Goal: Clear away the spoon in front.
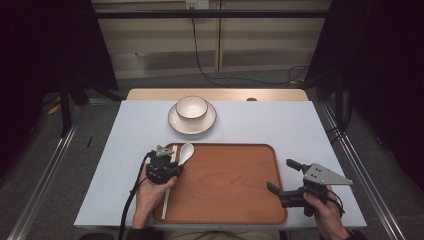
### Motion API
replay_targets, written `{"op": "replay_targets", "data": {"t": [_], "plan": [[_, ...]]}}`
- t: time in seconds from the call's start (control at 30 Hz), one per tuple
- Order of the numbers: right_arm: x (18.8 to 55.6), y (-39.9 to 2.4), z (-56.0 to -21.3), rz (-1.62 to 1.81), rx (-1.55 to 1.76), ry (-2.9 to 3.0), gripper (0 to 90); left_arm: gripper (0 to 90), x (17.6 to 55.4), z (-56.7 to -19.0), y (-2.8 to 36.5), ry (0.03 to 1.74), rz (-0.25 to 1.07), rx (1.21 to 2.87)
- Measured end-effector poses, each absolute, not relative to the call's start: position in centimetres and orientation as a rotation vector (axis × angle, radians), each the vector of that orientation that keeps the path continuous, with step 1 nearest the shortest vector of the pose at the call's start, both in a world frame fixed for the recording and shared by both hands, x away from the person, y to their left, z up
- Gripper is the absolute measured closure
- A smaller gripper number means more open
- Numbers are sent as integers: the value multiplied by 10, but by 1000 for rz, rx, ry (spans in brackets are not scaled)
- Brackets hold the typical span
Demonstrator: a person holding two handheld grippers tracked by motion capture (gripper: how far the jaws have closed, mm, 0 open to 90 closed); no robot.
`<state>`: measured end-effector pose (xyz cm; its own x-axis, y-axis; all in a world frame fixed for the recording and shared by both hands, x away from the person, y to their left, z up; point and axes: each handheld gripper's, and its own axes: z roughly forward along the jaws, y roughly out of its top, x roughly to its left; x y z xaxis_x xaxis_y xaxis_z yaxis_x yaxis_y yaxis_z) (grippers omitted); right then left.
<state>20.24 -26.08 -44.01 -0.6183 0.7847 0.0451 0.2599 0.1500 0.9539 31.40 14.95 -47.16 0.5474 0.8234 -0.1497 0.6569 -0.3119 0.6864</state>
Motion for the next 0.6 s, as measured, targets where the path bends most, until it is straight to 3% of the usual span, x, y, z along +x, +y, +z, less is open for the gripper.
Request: {"op": "replay_targets", "data": {"t": [0.3, 0.5, 0.6], "plan": [[202, -262, -440, 1473, 996, 1964, 4, 608, 313, -470, 151, 1141, 337, 2048], [203, -262, -440, 1478, 995, 1959, 4, 420, 309, -460, 154, 1069, 361, 1940], [203, -262, -440, 1476, 997, 1959, 4, 390, 313, -459, 160, 1097, 405, 1916]]}}
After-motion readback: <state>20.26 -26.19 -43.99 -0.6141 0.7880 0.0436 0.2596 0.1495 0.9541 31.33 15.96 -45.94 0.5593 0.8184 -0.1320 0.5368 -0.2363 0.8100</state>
